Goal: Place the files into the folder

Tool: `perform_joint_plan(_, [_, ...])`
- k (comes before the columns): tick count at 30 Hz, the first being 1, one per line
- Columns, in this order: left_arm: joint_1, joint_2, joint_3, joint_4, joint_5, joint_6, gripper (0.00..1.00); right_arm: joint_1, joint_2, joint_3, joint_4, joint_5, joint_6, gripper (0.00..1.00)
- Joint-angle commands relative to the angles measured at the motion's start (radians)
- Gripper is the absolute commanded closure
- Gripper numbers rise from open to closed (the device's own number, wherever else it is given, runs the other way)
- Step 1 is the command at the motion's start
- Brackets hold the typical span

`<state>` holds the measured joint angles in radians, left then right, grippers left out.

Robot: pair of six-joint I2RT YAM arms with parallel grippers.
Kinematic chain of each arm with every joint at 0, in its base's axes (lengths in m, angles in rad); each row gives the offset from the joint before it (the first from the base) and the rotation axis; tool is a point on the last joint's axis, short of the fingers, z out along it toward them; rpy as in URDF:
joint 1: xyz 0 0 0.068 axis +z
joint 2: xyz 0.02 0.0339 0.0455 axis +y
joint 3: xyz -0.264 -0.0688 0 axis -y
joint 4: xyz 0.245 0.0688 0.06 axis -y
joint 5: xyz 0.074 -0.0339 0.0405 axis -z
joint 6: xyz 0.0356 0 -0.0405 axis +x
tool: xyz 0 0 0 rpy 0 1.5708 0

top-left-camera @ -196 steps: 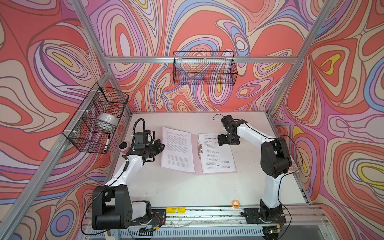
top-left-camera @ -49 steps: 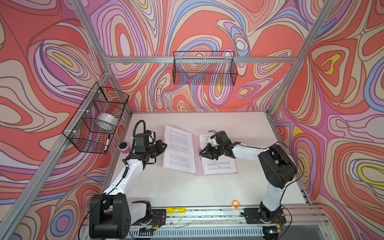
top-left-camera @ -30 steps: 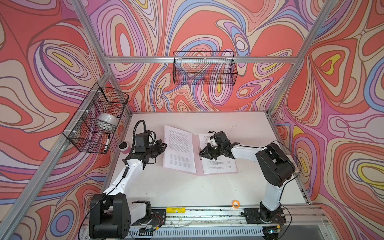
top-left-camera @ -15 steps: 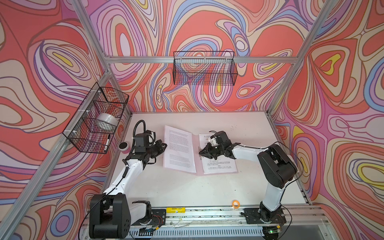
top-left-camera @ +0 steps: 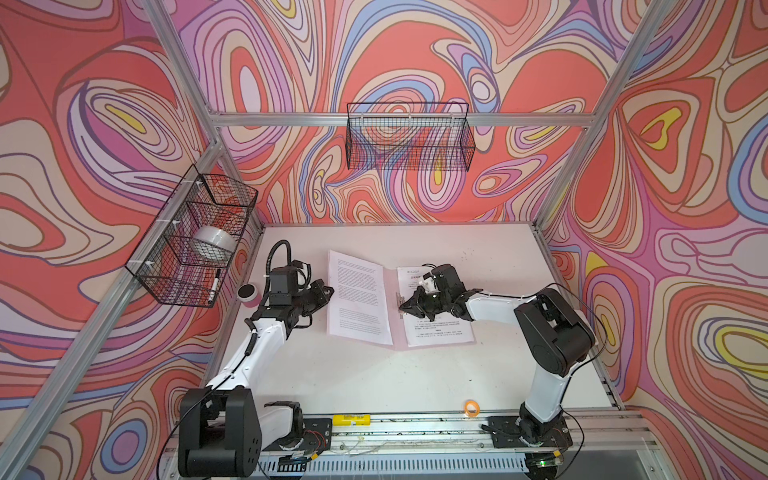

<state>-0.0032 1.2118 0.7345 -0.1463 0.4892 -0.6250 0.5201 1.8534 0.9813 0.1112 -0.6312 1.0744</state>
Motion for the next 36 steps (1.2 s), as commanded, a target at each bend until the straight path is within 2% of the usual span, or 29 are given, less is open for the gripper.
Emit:
perform_joint_plan(1, [-0.004,-0.011,-0.007,0.007,-0.009,0.012,1.0,-0.005,-0.013,-0.018,0.007,0.008,0.002,1.0])
perform_joint_plan(17, [-0.007,-0.021,-0.005,0.016,-0.006,0.016,1.0,-0.006,-0.002,-0.122,0.037,0.028,0.037,1.0])
perform_joint_plan(25, [-0.01,-0.018,-0.009,0.018,-0.008,0.018,1.0,-0.011,-0.053,-0.069,0.014,0.033,0.045,1.0])
perform_joint_plan(30, [-0.012,-0.017,-0.01,0.019,-0.009,0.021,1.0,-0.018,-0.044,-0.052,0.069,0.023,0.086,0.94])
perform_joint_plan(36, [-0.014,-0.017,-0.004,0.014,-0.012,0.024,1.0,-0.023,-0.037,-0.049,0.141,0.008,0.152,0.8])
